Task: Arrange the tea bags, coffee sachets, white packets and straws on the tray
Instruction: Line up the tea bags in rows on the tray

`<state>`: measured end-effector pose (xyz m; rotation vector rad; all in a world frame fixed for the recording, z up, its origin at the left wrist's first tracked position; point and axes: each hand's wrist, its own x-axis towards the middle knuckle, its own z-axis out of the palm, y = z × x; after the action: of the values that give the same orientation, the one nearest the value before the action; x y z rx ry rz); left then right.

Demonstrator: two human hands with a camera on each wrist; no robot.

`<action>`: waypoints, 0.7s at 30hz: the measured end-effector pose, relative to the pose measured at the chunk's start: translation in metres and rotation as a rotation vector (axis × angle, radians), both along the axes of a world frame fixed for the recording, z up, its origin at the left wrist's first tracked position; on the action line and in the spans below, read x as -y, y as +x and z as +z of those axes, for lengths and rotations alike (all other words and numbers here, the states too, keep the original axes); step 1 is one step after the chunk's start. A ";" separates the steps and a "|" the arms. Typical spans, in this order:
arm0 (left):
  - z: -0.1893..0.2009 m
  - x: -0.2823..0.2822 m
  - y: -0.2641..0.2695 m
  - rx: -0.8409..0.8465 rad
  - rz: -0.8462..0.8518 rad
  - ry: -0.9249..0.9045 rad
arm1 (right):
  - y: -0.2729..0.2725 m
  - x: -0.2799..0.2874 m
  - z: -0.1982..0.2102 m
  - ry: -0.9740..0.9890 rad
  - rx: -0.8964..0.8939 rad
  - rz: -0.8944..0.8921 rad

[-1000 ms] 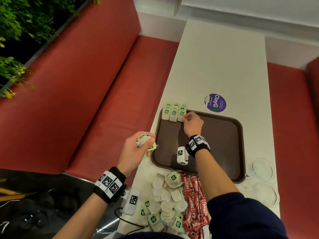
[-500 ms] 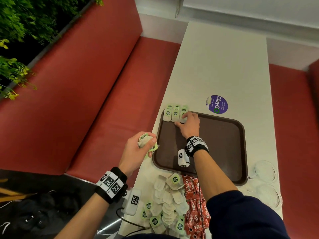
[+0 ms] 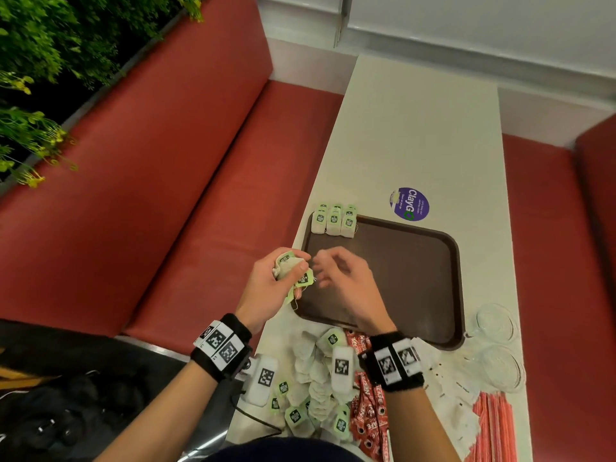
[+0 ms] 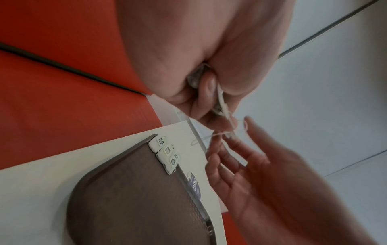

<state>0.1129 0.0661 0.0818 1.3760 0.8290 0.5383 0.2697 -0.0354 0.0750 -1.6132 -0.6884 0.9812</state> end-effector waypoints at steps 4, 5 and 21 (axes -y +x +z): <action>0.008 0.011 0.000 0.039 0.023 0.066 | -0.027 0.033 0.021 0.069 -0.141 -0.015; 0.010 0.014 0.001 0.051 0.022 0.062 | -0.030 0.037 0.020 0.075 -0.153 -0.045; 0.011 0.028 -0.014 -0.031 -0.238 0.068 | -0.002 0.050 0.060 0.078 0.514 0.046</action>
<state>0.0986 0.0381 0.0929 1.5242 0.6653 0.3640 0.2680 -0.0850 0.1348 -1.8004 -1.0996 0.5587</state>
